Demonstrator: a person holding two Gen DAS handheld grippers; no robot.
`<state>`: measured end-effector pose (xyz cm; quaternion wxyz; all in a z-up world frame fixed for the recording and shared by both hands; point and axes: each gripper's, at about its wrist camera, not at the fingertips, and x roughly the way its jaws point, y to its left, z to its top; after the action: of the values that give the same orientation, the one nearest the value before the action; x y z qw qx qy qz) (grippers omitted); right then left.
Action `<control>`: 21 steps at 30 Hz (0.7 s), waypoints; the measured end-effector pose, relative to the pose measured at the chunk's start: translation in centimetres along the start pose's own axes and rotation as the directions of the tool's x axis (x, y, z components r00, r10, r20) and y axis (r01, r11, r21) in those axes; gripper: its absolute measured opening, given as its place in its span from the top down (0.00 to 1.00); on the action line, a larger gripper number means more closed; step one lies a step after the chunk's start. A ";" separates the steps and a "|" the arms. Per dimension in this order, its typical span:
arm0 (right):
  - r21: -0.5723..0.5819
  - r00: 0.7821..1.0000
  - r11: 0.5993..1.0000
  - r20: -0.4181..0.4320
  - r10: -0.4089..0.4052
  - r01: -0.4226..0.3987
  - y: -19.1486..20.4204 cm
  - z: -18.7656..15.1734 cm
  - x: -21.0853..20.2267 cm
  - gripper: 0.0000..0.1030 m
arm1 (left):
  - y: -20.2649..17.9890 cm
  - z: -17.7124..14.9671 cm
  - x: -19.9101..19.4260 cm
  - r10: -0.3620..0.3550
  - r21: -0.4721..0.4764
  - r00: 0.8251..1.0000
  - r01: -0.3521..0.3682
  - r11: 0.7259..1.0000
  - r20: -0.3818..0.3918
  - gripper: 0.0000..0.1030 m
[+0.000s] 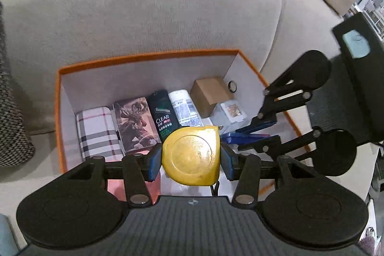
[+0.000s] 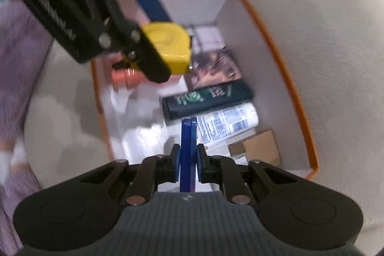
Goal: Organize rigid objects
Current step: 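Lift the tape measure and blue tin and carry both over the orange box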
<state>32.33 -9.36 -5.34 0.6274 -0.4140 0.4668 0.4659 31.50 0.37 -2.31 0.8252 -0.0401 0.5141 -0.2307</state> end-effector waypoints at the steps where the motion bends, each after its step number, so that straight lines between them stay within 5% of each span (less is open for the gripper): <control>1: -0.025 1.000 0.999 -0.019 0.021 -0.022 -0.2 0.1 0.7 0.87 | 0.0 0.1 0.6 -0.002 0.005 1.000 0.002 1.000 -0.012 0.45; 6: -0.132 0.991 0.984 -0.072 0.112 -0.121 0.1 0.3 2.5 0.87 | 0.3 0.3 2.4 -0.011 0.018 0.999 0.012 1.000 -0.046 0.45; 14: -0.235 0.993 0.969 -0.108 0.046 -0.071 0.9 0.7 4.7 0.87 | 1.5 0.5 3.6 -0.011 -0.005 0.998 0.011 1.000 -0.067 0.45; 21: -0.092 0.985 0.984 -0.100 0.144 -0.153 -0.5 0.8 4.0 0.76 | 2.1 0.2 3.3 -0.003 -0.021 0.997 0.002 1.000 -0.071 0.45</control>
<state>33.49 -7.96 -9.02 0.5472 -0.4300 0.5012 0.5143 33.61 0.85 -5.60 0.8057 -0.0412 0.5453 -0.2277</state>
